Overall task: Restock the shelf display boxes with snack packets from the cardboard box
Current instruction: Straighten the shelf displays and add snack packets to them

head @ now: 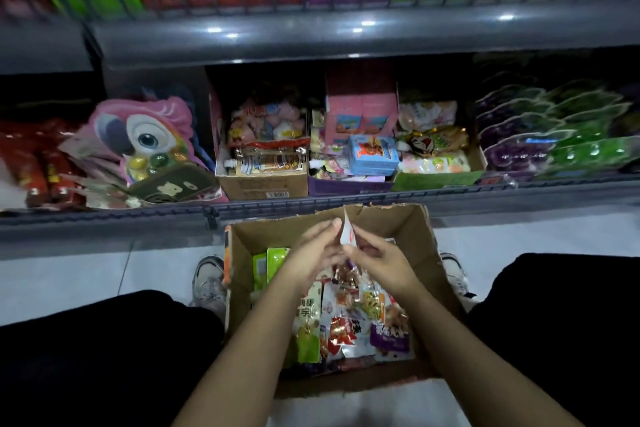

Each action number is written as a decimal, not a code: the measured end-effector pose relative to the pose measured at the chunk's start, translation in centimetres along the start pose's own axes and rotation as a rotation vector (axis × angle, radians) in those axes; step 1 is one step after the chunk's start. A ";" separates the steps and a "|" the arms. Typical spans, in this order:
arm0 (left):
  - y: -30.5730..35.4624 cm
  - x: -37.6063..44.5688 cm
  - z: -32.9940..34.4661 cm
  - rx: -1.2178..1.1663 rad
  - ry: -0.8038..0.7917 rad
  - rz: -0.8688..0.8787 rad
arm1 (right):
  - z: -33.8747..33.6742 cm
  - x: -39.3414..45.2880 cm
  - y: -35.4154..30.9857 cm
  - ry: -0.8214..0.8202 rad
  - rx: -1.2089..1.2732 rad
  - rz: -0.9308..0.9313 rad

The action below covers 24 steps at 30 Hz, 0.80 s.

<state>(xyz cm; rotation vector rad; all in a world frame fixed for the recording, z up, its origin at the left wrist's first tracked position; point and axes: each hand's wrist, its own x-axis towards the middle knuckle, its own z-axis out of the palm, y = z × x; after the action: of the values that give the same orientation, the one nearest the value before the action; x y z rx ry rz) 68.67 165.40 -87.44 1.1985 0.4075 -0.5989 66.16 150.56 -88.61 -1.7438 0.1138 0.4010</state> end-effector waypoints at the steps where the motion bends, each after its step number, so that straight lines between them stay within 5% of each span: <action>1: 1.2 -0.8 0.6 0.046 -0.002 0.055 | -0.4 -0.3 -1.6 -0.007 0.025 -0.026; 13: 14.3 -9.3 4.2 0.536 0.182 0.659 | -2.5 -3.0 -18.3 0.033 0.303 -0.157; 24: 21.1 -12.3 3.6 0.301 0.233 0.742 | -2.2 -1.2 -26.7 -0.001 0.273 -0.265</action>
<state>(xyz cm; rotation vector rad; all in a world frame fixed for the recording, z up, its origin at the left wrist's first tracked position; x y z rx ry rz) 72.27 169.73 -63.37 1.5943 0.0420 0.1302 73.31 153.97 -62.96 -1.4654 -0.0616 0.1819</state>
